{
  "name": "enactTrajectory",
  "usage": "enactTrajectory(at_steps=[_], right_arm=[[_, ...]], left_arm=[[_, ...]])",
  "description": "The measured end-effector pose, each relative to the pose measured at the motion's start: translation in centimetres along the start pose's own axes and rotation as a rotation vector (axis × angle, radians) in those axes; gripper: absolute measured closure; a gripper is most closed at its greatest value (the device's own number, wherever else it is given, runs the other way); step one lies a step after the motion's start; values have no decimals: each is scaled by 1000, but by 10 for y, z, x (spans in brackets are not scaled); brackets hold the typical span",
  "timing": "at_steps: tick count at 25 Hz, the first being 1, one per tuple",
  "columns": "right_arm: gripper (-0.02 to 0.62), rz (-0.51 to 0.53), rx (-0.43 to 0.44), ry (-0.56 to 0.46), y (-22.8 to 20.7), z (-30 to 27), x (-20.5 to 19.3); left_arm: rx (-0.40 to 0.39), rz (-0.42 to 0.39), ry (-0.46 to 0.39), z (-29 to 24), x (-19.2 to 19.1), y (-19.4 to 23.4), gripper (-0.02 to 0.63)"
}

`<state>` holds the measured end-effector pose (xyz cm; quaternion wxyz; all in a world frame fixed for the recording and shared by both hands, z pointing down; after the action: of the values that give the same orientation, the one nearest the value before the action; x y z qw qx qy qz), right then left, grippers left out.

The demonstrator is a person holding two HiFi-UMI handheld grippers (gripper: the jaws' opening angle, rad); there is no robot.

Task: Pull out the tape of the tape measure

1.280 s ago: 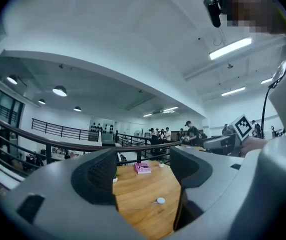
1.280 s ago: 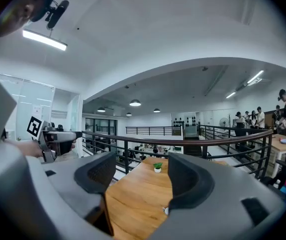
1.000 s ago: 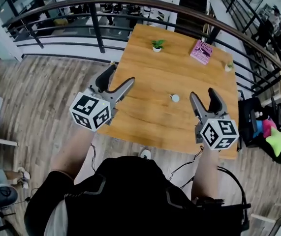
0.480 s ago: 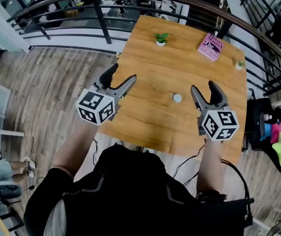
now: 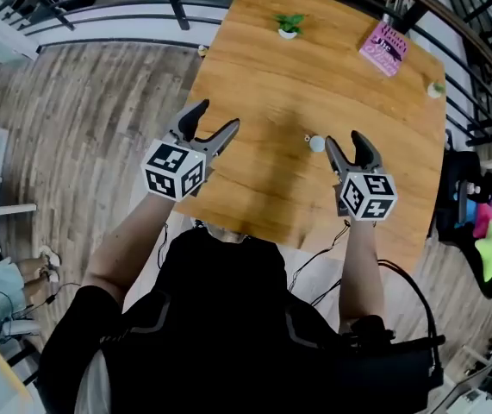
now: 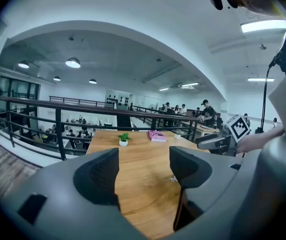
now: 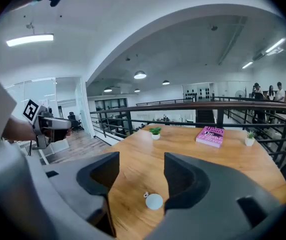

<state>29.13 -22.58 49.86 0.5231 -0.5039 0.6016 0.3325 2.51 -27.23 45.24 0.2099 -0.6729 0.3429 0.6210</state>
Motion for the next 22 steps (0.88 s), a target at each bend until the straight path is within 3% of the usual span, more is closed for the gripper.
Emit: enactTrajectory(at_steps=[11,17,22], right_arm=[[318,27,36,235,-18,-42,-129],[321,32,50,340,-25,-57,-178],[334,60,60,368,-33,-64,-193]], left_arm=[[42,43,179,6,-90,-5,275],[69,54,215,7,-105,-7,275],[76,53,218,4,-108,-10,275]])
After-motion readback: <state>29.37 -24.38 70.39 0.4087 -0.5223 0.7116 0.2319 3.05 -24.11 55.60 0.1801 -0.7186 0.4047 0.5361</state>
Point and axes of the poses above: the fingertips, and each gripper's own axes: z backward along the fingers, y to its left, x out of its top, the point moved 1 cm from there along z, backward along the fingers, and after that the axes turned 12 degrees about -y, right-handed, at the moved point
